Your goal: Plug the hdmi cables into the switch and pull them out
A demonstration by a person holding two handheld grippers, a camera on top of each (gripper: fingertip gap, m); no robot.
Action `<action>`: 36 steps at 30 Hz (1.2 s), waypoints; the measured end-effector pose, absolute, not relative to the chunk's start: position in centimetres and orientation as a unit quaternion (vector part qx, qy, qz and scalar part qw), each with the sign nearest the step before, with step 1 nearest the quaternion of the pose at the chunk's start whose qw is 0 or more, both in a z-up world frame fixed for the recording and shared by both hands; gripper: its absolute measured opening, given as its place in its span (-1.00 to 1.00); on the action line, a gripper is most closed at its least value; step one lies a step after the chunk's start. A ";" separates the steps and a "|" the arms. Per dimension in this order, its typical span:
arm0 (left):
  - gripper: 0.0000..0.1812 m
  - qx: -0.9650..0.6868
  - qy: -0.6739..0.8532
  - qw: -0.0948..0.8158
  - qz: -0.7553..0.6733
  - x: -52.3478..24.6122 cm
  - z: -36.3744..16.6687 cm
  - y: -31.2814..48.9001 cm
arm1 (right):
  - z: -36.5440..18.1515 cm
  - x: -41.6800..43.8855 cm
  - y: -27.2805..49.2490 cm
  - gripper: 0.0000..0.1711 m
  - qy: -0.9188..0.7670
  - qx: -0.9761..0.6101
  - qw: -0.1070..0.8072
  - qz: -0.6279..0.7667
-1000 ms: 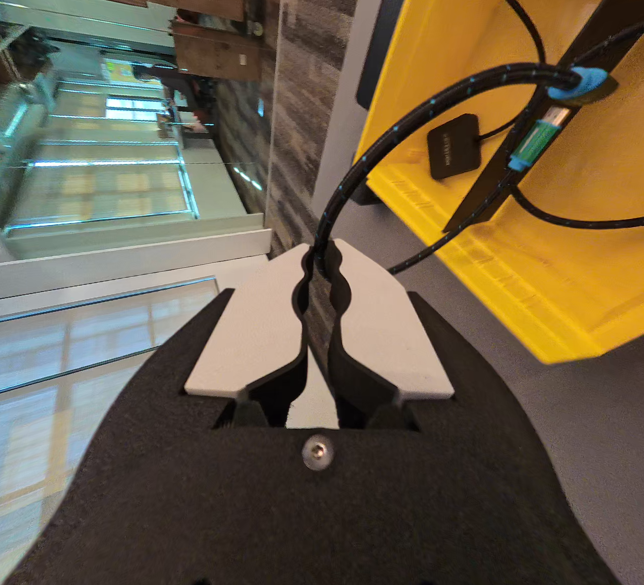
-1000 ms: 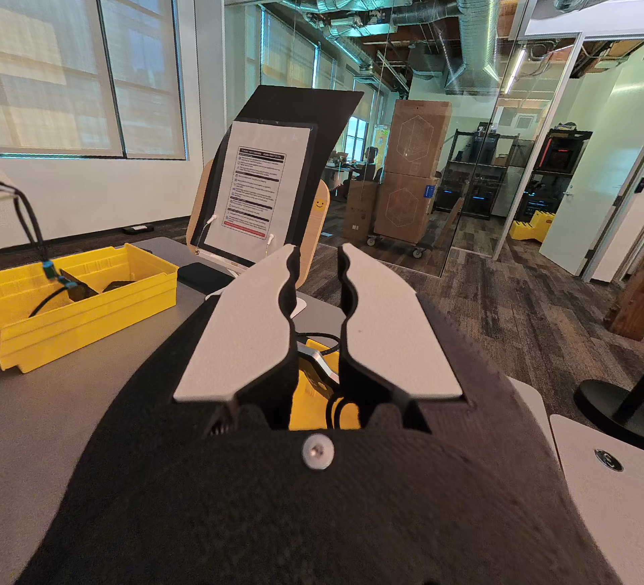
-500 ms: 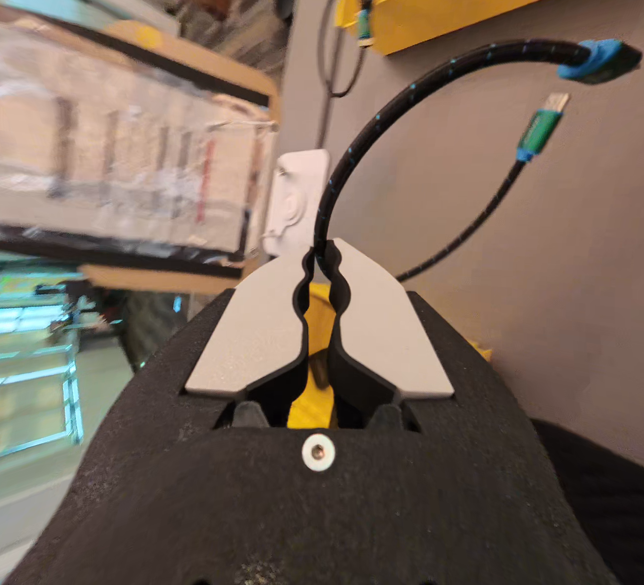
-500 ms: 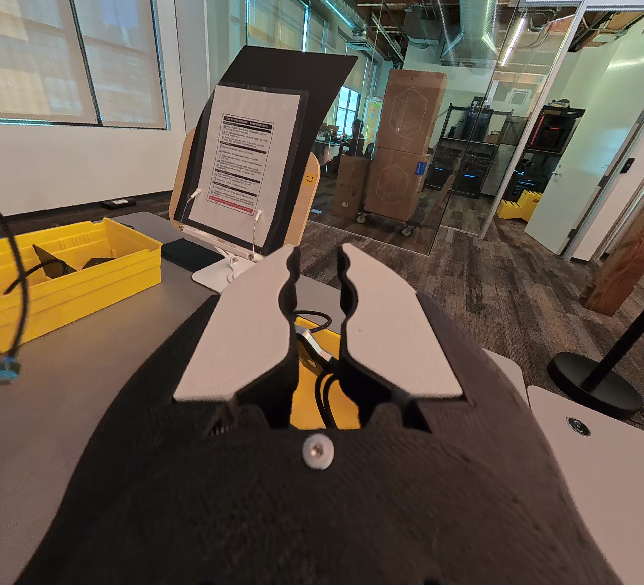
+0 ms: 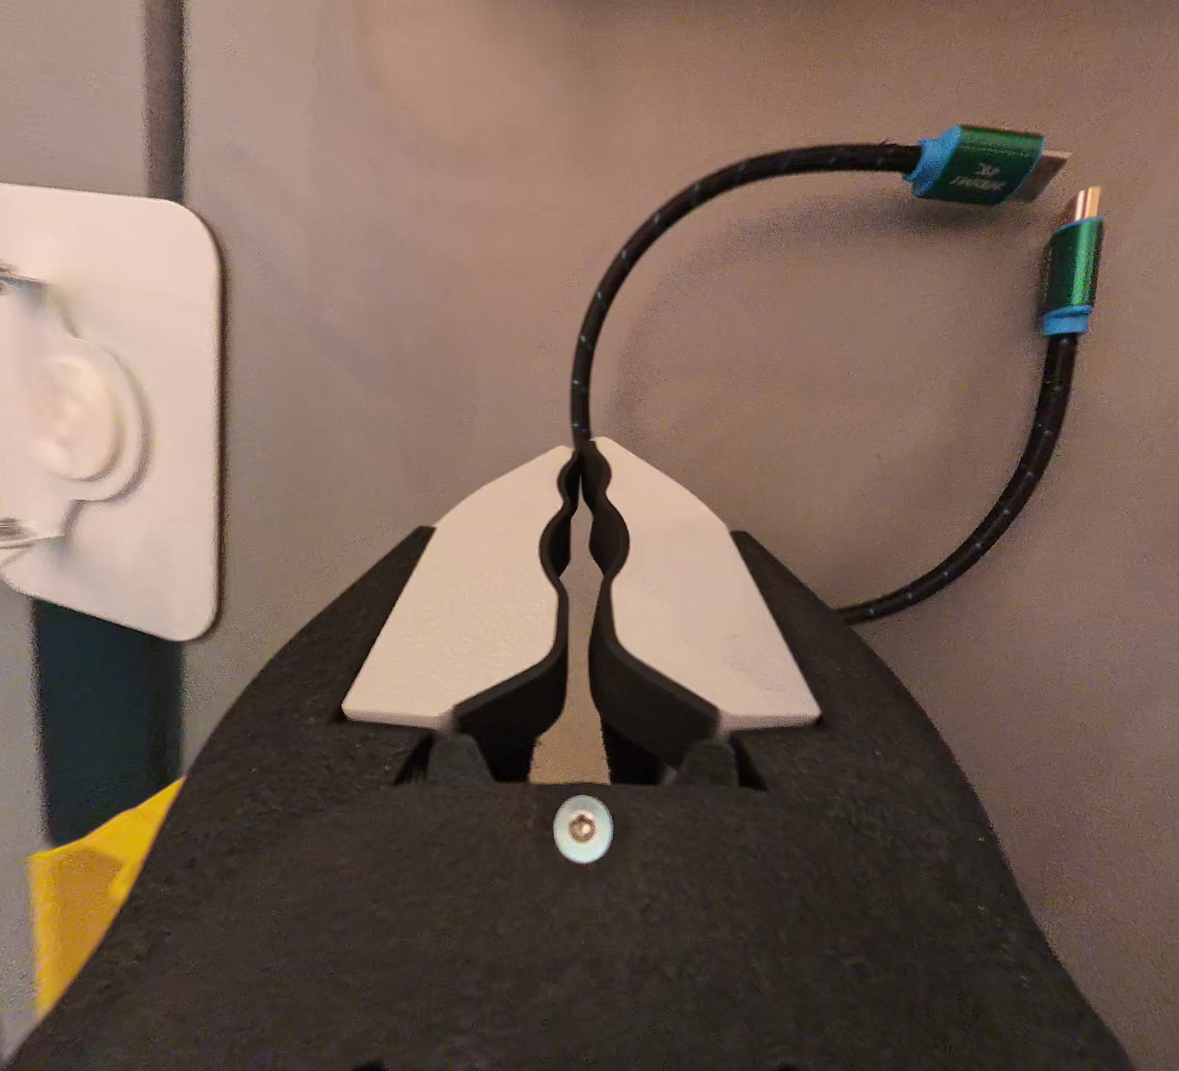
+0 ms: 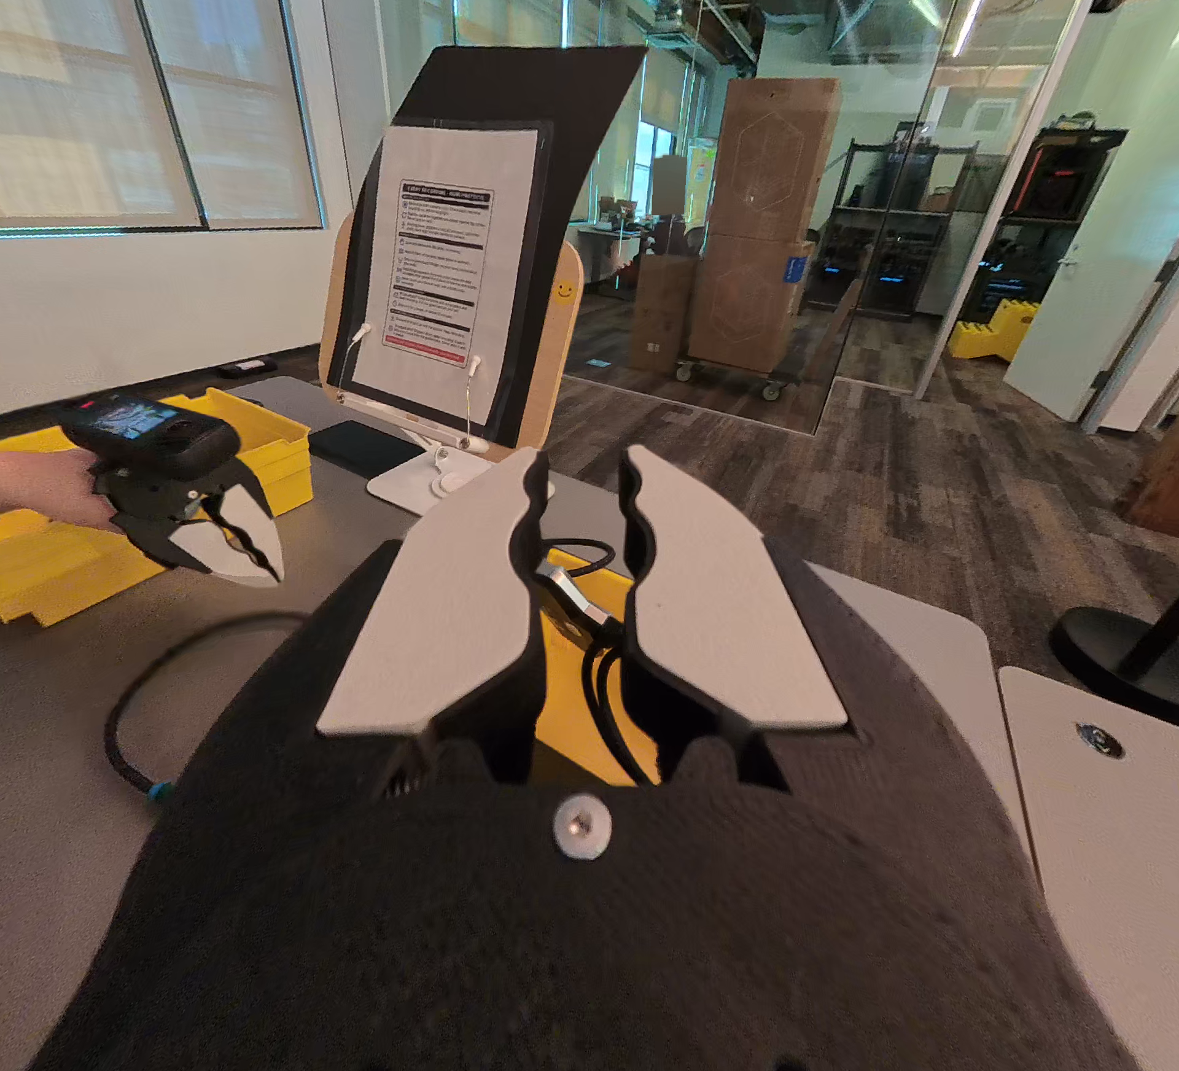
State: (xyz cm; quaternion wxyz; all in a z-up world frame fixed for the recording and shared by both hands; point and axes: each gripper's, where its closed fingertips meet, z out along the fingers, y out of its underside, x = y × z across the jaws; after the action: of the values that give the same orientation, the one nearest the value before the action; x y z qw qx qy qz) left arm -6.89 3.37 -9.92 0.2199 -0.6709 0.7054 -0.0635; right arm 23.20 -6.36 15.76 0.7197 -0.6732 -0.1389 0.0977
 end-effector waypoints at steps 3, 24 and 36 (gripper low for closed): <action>-0.99 -0.680 0.688 0.249 -0.058 -6.8 -10.1 4.2 | 14.9 23.9 -5.7 -0.74 -0.132 -0.687 0.709 0.087; -0.31 -0.787 0.609 0.058 0.082 -34.1 -9.9 17.4 | 13.6 23.8 -3.4 -0.74 -0.137 -0.722 0.678 -0.013; -0.16 -0.768 0.620 -0.046 0.155 -37.9 -14.4 19.1 | 10.9 23.1 -0.9 -0.74 -0.174 -0.758 0.623 -0.082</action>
State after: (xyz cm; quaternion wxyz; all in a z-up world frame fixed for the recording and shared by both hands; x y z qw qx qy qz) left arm -37.92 19.09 -14.41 -0.0463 -0.7676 0.6202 0.1549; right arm 23.11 -0.93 10.93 0.6233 -0.7580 -0.1738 -0.0817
